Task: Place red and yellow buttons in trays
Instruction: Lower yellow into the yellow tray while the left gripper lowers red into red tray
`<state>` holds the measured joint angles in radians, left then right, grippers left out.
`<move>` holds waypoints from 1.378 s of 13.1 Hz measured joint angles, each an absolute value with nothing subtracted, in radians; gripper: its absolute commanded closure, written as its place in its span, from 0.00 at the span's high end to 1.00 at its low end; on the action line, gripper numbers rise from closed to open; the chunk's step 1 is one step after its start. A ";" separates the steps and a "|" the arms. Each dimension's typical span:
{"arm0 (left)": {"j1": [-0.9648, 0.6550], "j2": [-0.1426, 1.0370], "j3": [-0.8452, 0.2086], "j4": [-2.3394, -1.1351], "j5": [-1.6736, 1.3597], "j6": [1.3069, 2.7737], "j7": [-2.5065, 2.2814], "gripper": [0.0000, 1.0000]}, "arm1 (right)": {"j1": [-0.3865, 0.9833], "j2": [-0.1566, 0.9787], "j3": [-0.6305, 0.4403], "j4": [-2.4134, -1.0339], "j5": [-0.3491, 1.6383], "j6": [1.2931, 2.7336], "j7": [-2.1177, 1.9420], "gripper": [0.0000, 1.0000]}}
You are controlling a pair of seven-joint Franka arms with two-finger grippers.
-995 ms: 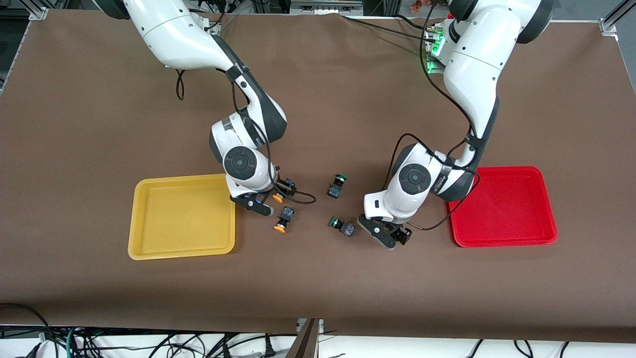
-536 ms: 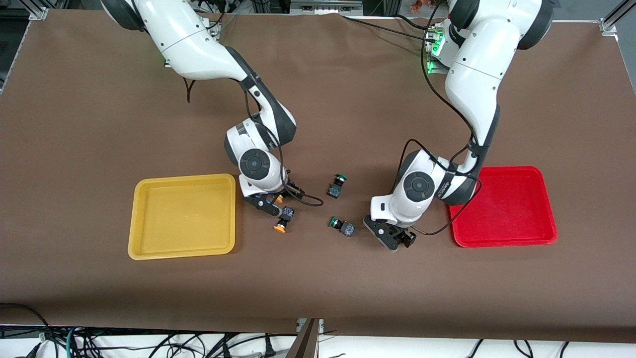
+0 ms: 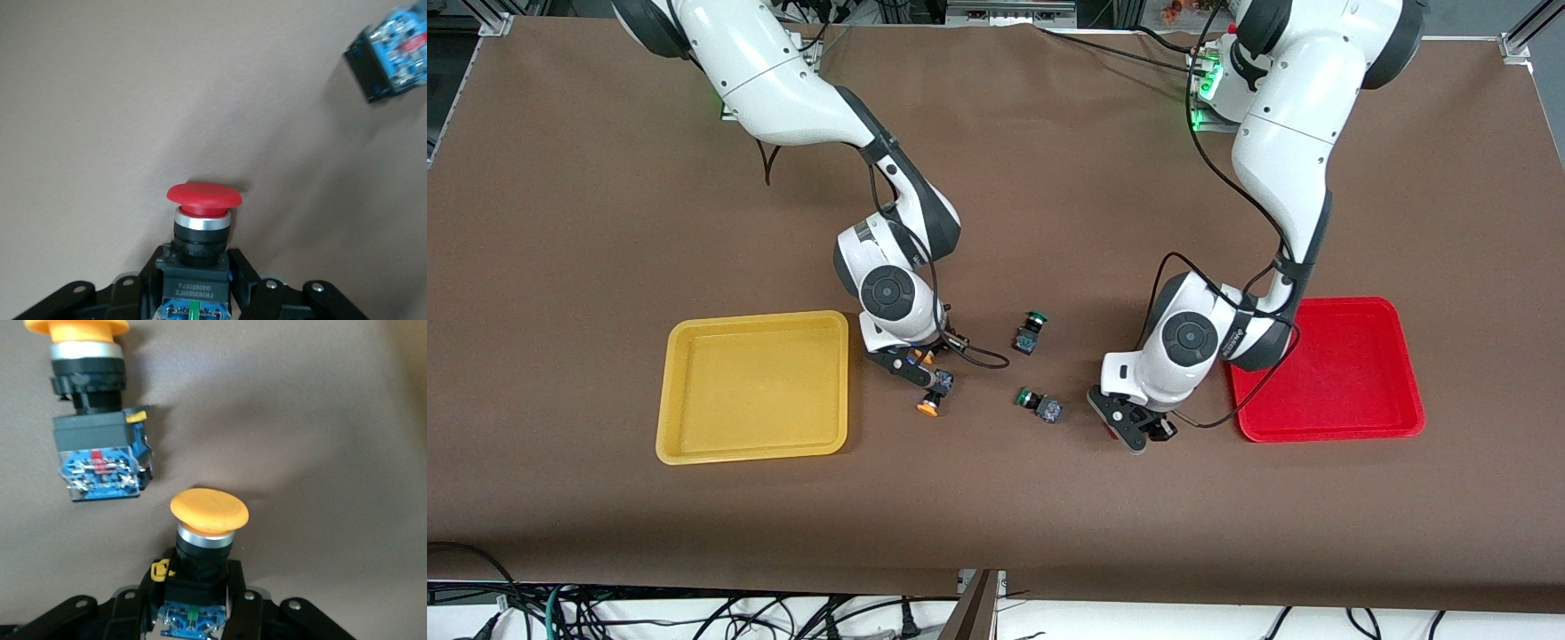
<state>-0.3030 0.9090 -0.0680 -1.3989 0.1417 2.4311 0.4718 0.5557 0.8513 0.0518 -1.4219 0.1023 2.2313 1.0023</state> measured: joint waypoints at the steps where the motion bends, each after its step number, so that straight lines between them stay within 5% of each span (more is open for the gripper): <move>1: -0.294 0.907 -0.068 -1.396 0.142 2.425 0.479 0.00 | 0.554 0.846 0.048 -1.418 0.101 2.223 0.990 0.00; 4: -0.280 0.844 -0.068 -1.371 0.142 2.295 0.481 0.00 | 0.504 0.795 0.028 -1.401 0.101 2.107 0.839 0.00; 9: -0.186 0.619 -0.063 -1.362 0.142 1.821 0.512 0.00 | 0.291 0.729 -0.018 -1.405 0.099 1.912 0.403 0.00; 11: -0.126 0.600 -0.061 -1.374 0.142 1.702 0.542 0.07 | 0.248 0.733 -0.063 -1.427 0.099 1.908 0.264 0.00; 18: 0.004 0.727 -0.059 -1.476 0.142 1.720 0.626 0.13 | 0.094 0.775 -0.122 -1.447 0.099 1.914 -0.069 0.00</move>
<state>0.0044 0.7275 -0.0588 -1.4756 0.1417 1.7198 0.6260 0.0940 0.7755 -0.1219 -1.4474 0.0986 1.9143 -0.0695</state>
